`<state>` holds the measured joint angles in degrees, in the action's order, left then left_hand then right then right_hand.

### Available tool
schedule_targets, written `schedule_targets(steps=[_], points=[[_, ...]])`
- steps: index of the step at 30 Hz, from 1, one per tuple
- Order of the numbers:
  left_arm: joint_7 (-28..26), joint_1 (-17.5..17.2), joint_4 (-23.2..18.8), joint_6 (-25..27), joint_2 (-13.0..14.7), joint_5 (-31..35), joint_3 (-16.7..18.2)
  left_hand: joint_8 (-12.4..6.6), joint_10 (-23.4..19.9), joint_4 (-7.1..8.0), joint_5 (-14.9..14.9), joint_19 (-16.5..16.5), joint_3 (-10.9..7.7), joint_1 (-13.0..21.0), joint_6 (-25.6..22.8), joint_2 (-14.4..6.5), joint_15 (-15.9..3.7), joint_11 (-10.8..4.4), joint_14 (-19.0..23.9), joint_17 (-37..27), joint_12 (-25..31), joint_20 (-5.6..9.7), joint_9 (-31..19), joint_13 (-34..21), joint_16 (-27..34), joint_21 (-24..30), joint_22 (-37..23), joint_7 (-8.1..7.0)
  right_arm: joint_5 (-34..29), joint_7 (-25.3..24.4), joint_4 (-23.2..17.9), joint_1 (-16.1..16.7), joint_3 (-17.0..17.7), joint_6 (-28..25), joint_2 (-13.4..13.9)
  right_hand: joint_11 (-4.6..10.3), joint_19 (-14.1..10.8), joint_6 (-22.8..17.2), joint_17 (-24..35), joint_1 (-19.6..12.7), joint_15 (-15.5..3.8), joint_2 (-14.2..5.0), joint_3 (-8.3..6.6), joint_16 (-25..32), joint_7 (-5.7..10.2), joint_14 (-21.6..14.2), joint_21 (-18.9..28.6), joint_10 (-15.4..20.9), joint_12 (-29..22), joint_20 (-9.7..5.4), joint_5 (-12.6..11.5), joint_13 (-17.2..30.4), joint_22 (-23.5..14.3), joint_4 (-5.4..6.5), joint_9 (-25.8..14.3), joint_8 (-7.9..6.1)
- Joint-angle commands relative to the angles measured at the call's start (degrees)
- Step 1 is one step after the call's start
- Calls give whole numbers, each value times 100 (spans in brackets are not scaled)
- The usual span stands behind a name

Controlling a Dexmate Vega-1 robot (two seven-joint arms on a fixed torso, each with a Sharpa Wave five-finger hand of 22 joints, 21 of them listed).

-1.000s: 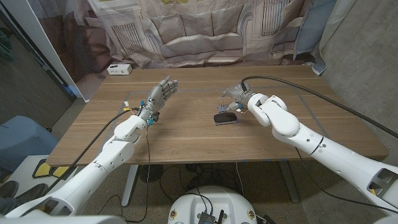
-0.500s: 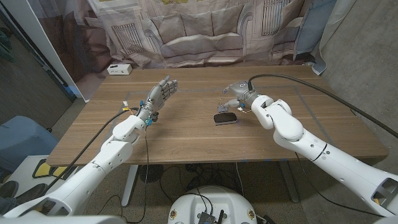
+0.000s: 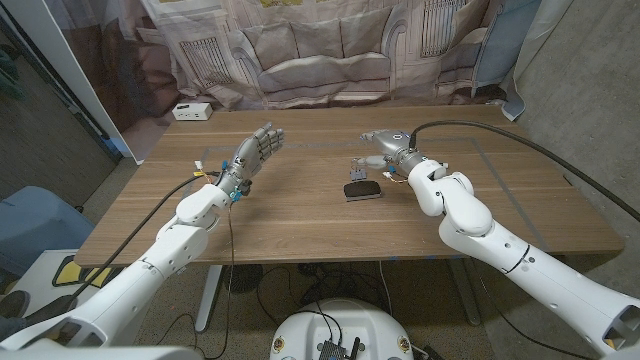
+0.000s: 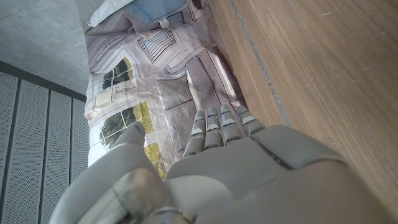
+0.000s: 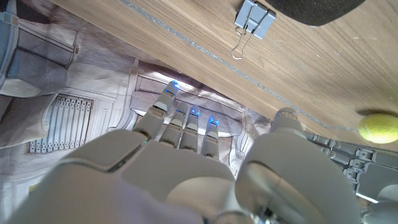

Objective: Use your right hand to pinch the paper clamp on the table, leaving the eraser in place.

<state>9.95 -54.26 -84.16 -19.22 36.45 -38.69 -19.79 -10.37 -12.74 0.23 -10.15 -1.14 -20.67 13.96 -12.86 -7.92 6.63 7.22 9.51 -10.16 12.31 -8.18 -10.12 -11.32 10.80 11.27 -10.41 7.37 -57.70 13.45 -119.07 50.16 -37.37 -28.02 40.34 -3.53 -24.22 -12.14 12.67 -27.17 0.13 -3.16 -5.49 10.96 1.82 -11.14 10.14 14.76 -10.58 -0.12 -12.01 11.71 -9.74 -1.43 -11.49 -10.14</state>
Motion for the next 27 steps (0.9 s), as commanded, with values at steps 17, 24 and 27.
schedule_targets(steps=[17, 24, 27], points=[[-11, -258, -73, -560, 147, 262, 102, -12, -32, -42, -25, -44, -87, 26, 37, 61, -53, -51, 27, -9, 0, 126, -19, -18, 1, 51, 1, 26, 2250, -2472, -119, 777, 646, 139, -395, -141, 399, -78, -52, 0, 46, -127, -128, -27, -420, 361, 2, -221, -21, -65, 25, -35, 1, -121, -6, -102], [15, -253, 31, -727, 29, 249, 81, -18, -42, -54, -24, -55, -93, 27, 31, 72, -54, -31, 34, -8, 3, 130, -18, -18, 2, 52, 2, 24, 3018, -2872, -35, 851, 865, 547, -354, -236, 417, -237, -55, 30, 88, -126, -127, 4, -602, 354, 26, -185, -55, -60, 31, -36, 1, -130, 0, -165], [-17, -286, 17, -846, -4, 285, 96, -20, -43, -59, -23, -54, -96, 28, 30, 76, -52, -29, 32, -8, 3, 128, -18, -18, 1, 50, 2, 33, 3424, -2991, 62, 875, 979, 831, -344, -223, 413, -193, -53, 47, 90, -127, -124, 13, -581, 351, 34, -189, -57, -64, 33, -37, 1, -127, 3, -145]])
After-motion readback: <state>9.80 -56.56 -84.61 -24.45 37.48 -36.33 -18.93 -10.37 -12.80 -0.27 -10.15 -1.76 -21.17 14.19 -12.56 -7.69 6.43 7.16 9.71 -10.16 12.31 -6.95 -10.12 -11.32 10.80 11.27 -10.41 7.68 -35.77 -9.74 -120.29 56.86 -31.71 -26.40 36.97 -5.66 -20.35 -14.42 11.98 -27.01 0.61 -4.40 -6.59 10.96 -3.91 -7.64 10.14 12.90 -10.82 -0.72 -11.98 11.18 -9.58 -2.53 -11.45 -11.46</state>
